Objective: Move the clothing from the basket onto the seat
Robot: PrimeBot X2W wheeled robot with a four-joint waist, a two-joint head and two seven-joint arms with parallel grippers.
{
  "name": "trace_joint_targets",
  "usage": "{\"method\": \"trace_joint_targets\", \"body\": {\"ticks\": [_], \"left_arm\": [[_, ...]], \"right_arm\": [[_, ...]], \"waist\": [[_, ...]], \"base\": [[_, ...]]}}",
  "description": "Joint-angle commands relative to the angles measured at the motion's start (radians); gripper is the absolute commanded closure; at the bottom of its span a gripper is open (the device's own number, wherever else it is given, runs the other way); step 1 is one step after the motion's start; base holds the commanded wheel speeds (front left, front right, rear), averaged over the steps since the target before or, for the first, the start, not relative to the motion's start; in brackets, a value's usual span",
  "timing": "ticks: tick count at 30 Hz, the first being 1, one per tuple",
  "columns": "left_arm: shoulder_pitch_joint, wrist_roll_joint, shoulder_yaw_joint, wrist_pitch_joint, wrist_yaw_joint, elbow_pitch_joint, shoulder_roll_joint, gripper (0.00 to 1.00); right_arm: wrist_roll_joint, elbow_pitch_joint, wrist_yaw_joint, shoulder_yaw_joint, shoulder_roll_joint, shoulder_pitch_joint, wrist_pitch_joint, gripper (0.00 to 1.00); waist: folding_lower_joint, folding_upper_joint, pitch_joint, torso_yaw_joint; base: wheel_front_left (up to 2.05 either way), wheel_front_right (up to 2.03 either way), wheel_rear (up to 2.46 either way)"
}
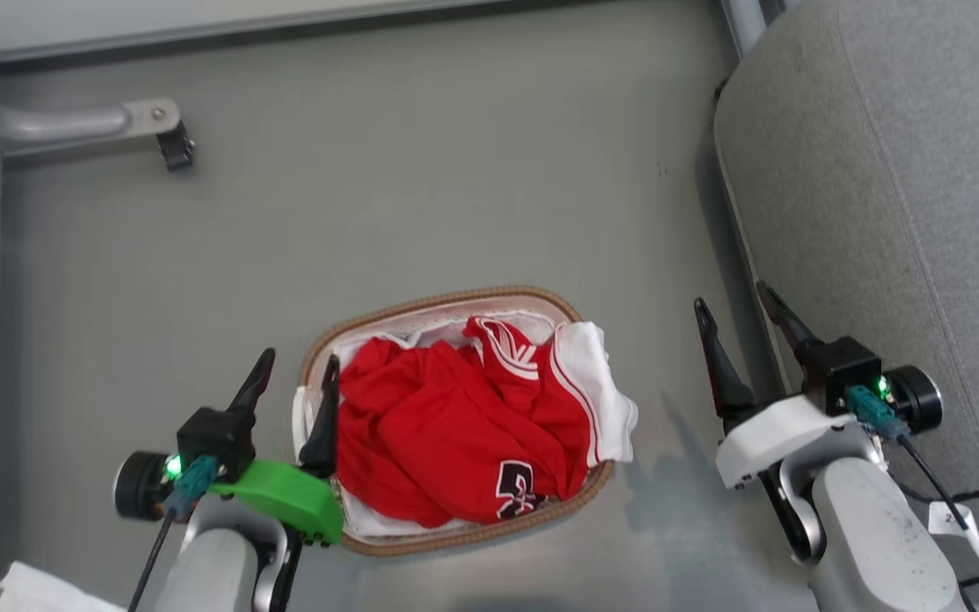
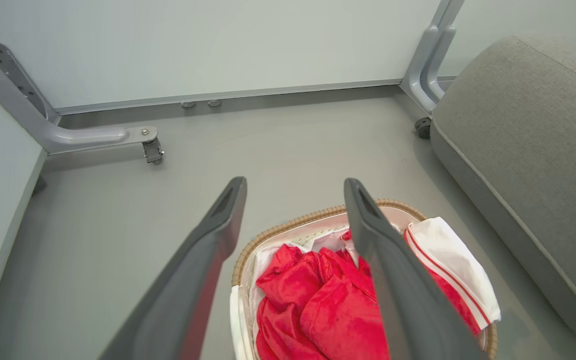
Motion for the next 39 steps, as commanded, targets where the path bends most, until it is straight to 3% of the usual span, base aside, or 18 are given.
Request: {"method": "trace_joint_targets", "body": {"ticks": [1,8,15,22,39], "left_arm": [[-0.037,-0.006,-0.018,-0.001,0.002,0.004,0.014,0.00],[-0.134,-0.036,-0.107,-0.001,0.002,0.038,0.041,0.00],[-0.236,-0.043,-0.313,-0.001,0.002,0.123,0.112,0.00],[-0.343,-0.054,-0.456,-0.001,0.002,0.233,0.155,0.00],[-0.594,-0.161,-0.683,-0.001,0.002,0.573,0.150,0.00]], "right_arm": [[0.008,-0.012,-0.001,0.001,-0.003,-0.022,-0.004,0.00],[0.022,-0.051,-0.001,0.015,-0.003,-0.069,-0.003,0.00],[0.030,-0.078,-0.001,0.029,-0.003,-0.099,-0.003,0.00],[0.043,-0.092,-0.001,0.049,-0.003,-0.119,-0.003,0.00],[0.082,-0.131,-0.001,0.147,-0.003,-0.188,-0.003,0.00]], "waist": [[-0.0001,0.0000,0.098,-0.046],[-0.0001,0.0000,0.203,-0.070],[-0.0001,0.0000,0.289,-0.082],[-0.0001,0.0000,0.361,-0.097],[-0.0001,0.0000,0.511,-0.151]], "base": [[0.00,0.00,0.00],[0.00,0.00,0.00],[0.00,0.00,0.00],[0.00,0.00,0.00],[0.00,0.00,0.00]]}}
